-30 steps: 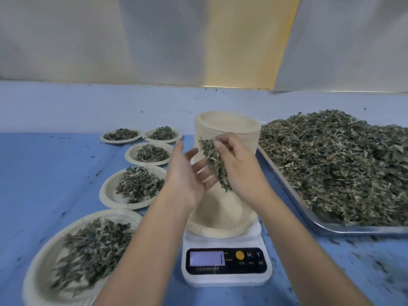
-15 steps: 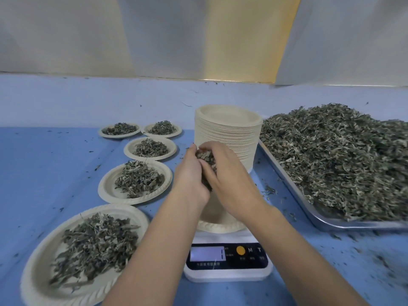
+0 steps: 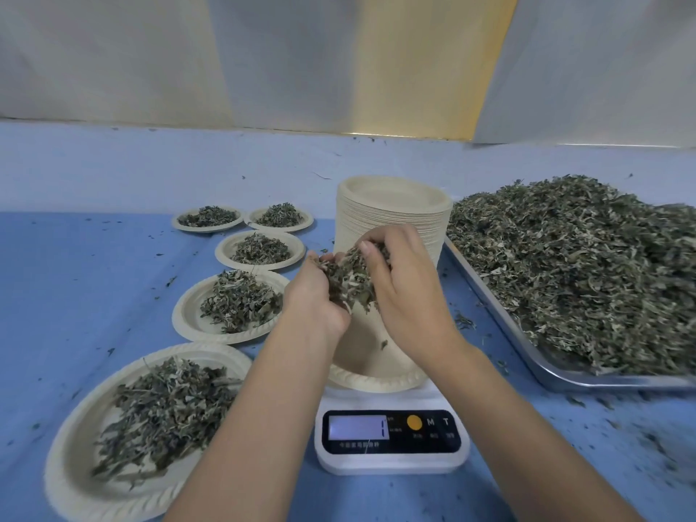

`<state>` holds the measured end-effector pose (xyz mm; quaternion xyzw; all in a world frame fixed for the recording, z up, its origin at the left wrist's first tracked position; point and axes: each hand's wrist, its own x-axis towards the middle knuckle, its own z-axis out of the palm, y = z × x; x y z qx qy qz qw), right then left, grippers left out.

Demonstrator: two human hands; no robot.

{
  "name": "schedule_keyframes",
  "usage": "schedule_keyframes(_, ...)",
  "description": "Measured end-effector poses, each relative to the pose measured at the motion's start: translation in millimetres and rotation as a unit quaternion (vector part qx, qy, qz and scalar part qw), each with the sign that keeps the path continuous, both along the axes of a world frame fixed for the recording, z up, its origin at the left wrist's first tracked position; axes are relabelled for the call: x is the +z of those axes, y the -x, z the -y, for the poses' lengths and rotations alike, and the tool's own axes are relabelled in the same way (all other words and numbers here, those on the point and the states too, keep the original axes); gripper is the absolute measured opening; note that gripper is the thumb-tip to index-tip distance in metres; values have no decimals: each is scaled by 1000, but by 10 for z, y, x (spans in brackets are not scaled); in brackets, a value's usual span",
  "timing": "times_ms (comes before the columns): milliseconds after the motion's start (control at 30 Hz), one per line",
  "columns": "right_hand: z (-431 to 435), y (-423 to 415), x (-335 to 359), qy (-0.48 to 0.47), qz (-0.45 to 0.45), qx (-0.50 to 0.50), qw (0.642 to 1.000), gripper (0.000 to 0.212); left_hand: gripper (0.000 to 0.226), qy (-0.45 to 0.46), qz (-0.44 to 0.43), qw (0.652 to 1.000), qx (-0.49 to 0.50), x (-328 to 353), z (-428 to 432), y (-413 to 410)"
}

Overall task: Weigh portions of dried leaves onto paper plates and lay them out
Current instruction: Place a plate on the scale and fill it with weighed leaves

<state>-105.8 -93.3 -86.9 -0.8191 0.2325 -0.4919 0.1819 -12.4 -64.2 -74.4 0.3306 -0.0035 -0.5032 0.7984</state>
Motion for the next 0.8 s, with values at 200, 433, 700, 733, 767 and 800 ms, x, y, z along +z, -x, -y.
schedule_keyframes(200,87,80,25,-18,-23,-18,999,12,34,-2,-18,1000,22,9,-48,-114)
schedule_keyframes(433,106,111,-19,-81,-107,-14,991,14,35,51,-79,994,58,109,-148,-149)
schedule_keyframes(700,85,108,9,-201,-32,9,979,13,33,44,-76,994,65,149,-186,-117)
schedule_keyframes(733,89,111,10,-196,-32,4,980,13,32,44,-77,994,67,149,-189,-112)
schedule_keyframes(767,93,113,11,-190,-31,-2,981,12,32,44,-77,994,68,150,-191,-109)
schedule_keyframes(800,97,118,11,-184,-29,-8,982,12,31,44,-78,994,69,150,-191,-108)
